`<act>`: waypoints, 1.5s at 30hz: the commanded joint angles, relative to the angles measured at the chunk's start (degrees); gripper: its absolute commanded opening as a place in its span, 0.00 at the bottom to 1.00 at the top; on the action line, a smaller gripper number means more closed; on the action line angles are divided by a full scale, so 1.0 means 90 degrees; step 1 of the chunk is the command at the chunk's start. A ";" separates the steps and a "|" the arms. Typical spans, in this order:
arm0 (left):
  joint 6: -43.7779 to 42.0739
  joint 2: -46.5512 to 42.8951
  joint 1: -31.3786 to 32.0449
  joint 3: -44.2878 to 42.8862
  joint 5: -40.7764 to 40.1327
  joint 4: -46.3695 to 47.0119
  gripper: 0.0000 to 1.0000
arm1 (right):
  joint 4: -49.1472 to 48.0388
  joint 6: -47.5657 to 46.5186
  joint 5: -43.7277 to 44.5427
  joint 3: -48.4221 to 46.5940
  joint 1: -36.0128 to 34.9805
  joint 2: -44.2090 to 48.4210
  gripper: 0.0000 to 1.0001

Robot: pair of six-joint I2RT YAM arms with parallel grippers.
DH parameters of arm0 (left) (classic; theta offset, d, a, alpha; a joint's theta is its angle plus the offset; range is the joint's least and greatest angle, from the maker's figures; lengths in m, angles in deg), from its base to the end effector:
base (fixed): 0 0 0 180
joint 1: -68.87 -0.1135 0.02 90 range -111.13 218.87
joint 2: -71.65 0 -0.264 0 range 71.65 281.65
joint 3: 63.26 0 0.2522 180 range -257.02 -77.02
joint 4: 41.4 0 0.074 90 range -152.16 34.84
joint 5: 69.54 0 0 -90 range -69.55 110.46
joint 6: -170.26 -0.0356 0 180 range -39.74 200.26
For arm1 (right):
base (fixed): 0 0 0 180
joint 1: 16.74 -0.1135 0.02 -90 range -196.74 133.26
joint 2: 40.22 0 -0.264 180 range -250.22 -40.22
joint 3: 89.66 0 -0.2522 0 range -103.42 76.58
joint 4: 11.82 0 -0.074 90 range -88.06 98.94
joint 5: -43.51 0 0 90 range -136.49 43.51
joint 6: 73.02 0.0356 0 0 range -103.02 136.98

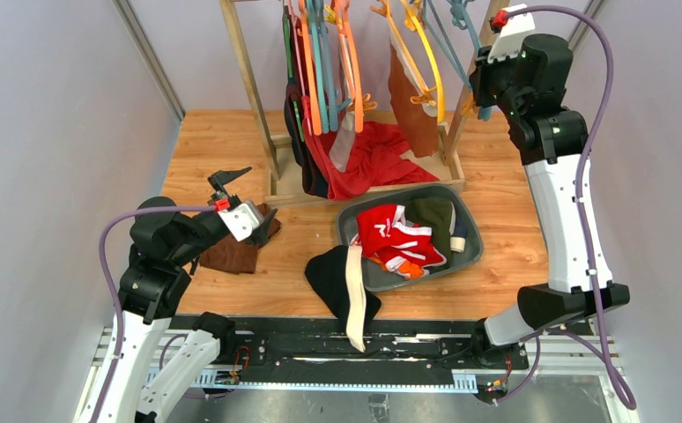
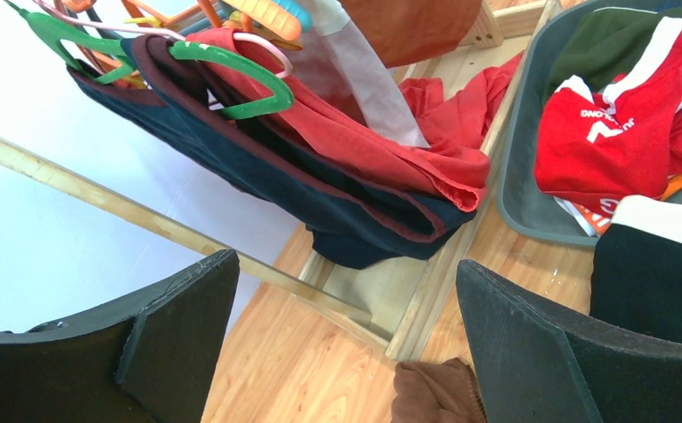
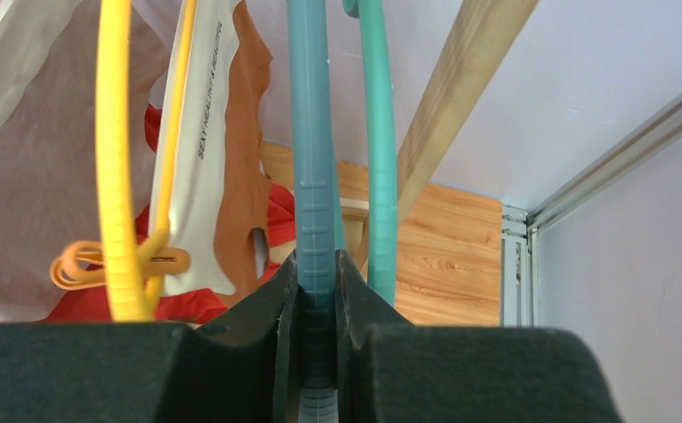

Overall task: Remove the underwear clipped to the hanger
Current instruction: Place the hanger at the clothesline.

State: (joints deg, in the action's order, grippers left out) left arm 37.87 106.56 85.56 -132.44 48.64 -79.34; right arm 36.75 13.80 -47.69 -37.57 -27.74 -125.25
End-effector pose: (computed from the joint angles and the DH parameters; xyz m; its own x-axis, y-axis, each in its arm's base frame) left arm 0.1073 -0.0497 0.3999 0.4297 0.4916 -0.7574 0.5617 0.5112 0.6505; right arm 0.2855 0.0563 0.5373 -0.0855 -0.0731 -0.9937 -0.2163 0.9749 -0.0531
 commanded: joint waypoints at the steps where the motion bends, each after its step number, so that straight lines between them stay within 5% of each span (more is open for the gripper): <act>1: -0.0084 -0.0058 0.0021 -0.0022 0.0072 -0.0057 0.98 | -0.0221 0.0059 0.0096 -0.0381 -0.0169 -0.0182 0.01; 17: -0.0129 -0.0041 0.0021 -0.0014 0.0101 -0.0076 0.98 | -0.0162 0.0073 -0.0035 -0.0434 -0.0239 -0.0671 0.00; 29: -0.0175 -0.0154 0.0021 0.0100 0.0081 -0.0125 0.98 | -0.0371 -0.0101 -0.0248 0.0131 -0.0234 -0.0011 0.33; 45: -0.0165 -0.0188 0.0020 0.0151 0.0098 -0.0135 0.98 | -0.0415 -0.0359 -0.0564 0.0346 -0.0234 0.0737 0.38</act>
State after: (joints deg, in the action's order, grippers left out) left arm 36.58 105.45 85.56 -131.48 48.73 -81.03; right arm 34.32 11.90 -51.14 -35.47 -29.07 -119.70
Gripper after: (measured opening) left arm 0.982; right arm 0.374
